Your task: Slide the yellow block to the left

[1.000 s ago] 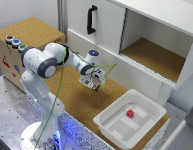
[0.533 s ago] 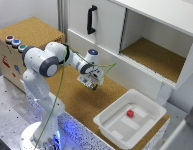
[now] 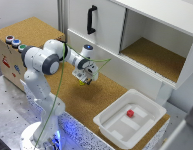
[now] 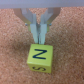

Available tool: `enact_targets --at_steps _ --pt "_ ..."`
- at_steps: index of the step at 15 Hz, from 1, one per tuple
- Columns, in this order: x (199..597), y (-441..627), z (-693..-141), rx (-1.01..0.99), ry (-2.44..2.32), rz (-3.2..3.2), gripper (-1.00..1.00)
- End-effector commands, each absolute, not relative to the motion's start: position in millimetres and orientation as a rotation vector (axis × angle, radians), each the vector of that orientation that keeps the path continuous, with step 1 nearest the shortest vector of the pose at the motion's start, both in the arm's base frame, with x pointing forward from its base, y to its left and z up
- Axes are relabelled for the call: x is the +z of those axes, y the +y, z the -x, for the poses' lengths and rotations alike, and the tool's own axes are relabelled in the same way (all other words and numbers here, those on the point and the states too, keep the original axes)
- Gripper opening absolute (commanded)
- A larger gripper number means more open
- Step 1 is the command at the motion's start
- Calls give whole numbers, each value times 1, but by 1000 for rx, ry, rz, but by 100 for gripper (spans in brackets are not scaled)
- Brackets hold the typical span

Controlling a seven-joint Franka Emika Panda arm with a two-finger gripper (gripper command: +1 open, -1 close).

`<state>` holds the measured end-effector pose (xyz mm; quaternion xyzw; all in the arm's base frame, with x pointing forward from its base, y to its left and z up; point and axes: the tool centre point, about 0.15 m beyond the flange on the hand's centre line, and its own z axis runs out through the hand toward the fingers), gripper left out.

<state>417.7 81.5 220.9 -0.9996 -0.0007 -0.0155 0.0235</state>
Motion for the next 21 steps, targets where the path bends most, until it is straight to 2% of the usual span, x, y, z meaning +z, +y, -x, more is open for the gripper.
enact_targets --at_steps 1,5,11,21 --pt "226 67 -422 25 160 3199 -100" --pt "211 27 -400 55 314 3195 -100" --pt "218 52 -377 80 310 3177 -100" --pt "215 113 -386 67 255 3121 -100"
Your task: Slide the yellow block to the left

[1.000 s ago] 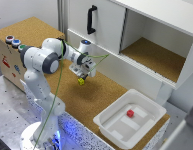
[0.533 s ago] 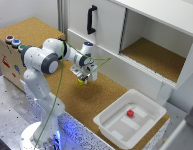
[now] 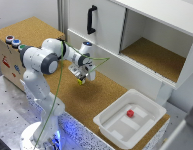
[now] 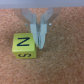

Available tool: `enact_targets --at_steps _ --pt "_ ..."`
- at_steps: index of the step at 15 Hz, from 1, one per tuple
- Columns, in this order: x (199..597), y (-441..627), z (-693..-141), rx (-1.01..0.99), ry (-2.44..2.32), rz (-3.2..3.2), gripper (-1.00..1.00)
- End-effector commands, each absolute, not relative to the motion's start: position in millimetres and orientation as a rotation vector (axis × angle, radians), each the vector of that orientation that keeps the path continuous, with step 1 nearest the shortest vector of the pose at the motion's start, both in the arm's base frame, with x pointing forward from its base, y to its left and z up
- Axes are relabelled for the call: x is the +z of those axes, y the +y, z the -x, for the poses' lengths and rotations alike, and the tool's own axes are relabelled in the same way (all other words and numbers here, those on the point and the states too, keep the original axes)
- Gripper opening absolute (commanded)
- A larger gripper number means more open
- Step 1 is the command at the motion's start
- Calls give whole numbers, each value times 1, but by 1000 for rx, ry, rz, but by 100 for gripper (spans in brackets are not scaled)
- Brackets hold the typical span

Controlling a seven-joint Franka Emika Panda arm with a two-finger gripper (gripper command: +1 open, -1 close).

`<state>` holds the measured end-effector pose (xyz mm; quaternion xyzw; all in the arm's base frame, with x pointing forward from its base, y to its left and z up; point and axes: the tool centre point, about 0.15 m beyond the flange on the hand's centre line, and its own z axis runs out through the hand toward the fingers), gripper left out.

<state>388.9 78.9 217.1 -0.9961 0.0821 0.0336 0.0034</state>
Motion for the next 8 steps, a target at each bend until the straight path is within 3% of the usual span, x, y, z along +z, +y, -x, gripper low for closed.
enact_targets --at_steps 1,8 --pt "215 120 -387 64 241 3115 -100" --pt "216 162 -399 41 111 3074 -100"
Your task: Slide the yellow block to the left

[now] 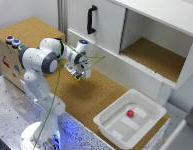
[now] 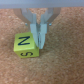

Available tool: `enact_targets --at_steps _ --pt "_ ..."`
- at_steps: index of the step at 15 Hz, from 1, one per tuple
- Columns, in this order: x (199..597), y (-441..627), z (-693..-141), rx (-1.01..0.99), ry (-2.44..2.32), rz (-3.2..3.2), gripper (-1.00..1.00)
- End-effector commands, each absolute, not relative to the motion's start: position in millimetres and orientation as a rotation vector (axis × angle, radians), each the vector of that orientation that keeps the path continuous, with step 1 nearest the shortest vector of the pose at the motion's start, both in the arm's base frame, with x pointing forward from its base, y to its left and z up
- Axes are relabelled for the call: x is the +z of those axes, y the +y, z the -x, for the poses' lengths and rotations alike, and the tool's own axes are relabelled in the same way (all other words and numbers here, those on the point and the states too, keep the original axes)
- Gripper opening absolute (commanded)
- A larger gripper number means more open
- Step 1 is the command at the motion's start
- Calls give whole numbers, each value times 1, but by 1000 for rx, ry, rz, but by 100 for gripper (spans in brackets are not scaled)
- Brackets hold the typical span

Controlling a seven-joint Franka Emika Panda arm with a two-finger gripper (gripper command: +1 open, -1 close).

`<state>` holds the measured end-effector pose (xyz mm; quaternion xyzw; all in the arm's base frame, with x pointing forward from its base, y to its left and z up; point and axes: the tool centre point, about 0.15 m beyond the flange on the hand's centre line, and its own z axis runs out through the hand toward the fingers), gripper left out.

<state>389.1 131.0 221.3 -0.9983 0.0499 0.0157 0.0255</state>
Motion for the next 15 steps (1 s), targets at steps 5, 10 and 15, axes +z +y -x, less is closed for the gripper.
enact_targets --at_steps 5,10,15 --pt "218 191 -404 36 31 3055 -100" --pt "221 193 -394 22 72 3051 -100" --pt "247 189 -390 -35 86 3075 -100"
